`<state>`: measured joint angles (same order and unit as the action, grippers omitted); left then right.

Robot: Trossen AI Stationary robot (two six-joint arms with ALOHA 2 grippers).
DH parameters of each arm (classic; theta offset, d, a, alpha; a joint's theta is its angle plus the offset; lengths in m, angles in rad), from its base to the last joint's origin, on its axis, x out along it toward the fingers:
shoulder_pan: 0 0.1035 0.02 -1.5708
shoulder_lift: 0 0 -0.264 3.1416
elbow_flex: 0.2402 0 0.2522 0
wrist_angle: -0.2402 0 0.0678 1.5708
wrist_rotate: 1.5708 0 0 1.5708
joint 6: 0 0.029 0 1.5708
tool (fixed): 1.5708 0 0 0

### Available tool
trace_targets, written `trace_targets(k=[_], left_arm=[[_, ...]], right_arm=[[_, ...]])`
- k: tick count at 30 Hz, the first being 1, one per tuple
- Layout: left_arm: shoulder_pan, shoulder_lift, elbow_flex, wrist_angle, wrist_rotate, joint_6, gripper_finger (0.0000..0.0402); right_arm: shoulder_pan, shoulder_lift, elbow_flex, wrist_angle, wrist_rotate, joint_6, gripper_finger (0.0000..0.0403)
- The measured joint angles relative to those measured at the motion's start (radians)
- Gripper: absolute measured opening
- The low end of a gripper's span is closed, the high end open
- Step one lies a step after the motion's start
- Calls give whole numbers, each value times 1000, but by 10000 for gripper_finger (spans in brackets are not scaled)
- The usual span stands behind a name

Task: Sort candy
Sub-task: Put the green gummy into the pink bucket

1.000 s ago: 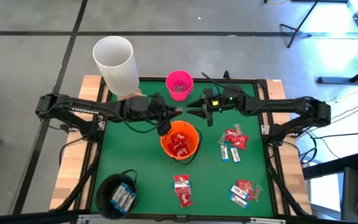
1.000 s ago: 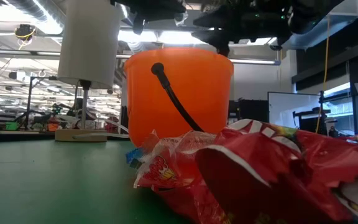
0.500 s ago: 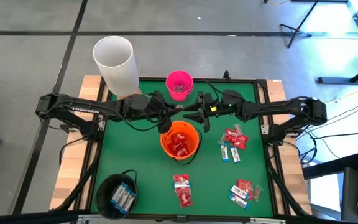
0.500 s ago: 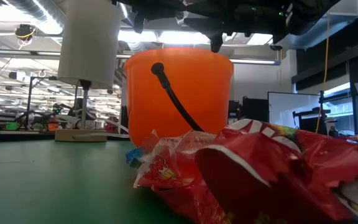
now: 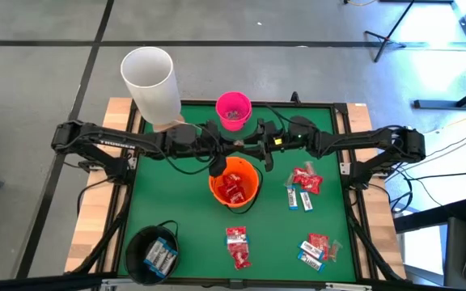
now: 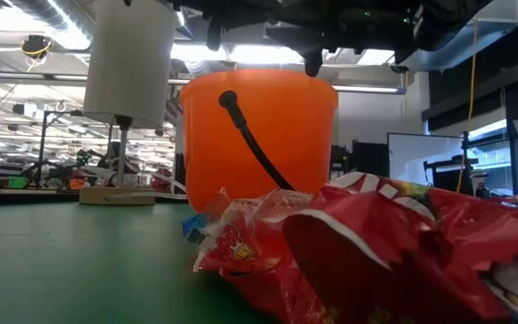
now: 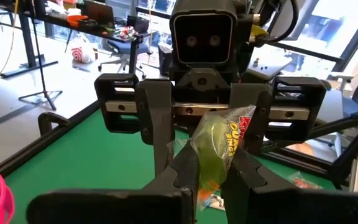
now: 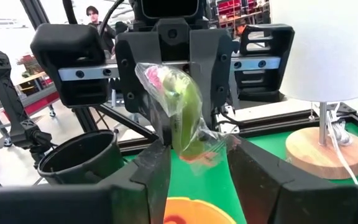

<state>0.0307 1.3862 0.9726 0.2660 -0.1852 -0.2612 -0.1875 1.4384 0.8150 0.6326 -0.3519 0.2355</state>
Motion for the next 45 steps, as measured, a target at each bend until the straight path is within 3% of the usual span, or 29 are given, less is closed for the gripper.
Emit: trace_targets(k=[4,10,12,17,23,28,33,39,45], left_arm=[[0,1,0,-1,0,1,31],[0,1,0,-2,0,2,31],[0,1,0,-2,-11,-1,35],[-2,1,0,0,-30,-22,71],[-8,-6,0,-7,-33,-17,142],[-8,-70,-1,-71,-55,8,180],[-21,-164,-1,-214,-142,9,190],[-73,-231,0,-323,-322,9,188],[-98,-222,0,-343,-355,10,188]], right_arm=[[0,0,0,-6,-1,-9,123],[0,0,1,-5,-19,-38,27],[0,0,1,-5,-19,-50,11],[-1,0,1,-6,-17,-53,25],[-3,0,1,-16,-17,-52,6],[-3,0,2,-33,26,-57,13],[-41,0,2,-41,54,-47,7],[-141,0,26,-144,125,-31,10],[-252,60,115,-294,161,-74,16]])
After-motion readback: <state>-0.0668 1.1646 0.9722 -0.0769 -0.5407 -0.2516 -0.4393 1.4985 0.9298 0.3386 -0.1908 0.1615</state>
